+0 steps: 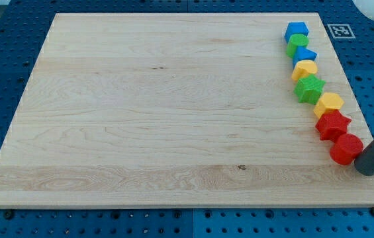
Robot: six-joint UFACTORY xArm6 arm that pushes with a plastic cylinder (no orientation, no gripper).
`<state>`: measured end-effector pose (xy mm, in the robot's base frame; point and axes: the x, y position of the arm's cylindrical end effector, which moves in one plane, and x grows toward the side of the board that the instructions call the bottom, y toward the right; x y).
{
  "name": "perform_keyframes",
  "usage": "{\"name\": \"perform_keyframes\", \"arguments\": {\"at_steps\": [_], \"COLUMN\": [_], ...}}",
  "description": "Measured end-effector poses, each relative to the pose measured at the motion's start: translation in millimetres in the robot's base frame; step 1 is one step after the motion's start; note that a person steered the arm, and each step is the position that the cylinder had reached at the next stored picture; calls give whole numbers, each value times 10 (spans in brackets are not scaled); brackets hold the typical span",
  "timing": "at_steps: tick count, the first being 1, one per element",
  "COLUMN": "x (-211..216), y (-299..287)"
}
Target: Push the yellow hexagon a bit left
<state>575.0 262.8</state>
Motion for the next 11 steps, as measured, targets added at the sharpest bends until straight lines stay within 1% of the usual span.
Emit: {"name": "perform_keyframes", "arguments": {"at_steps": [1,2,3,4,5,7,9,11], "x": [37,49,-253,-892,-1266,-1262,-1239,-1051], "y": [53,456,602,604,604,525,251,117]}}
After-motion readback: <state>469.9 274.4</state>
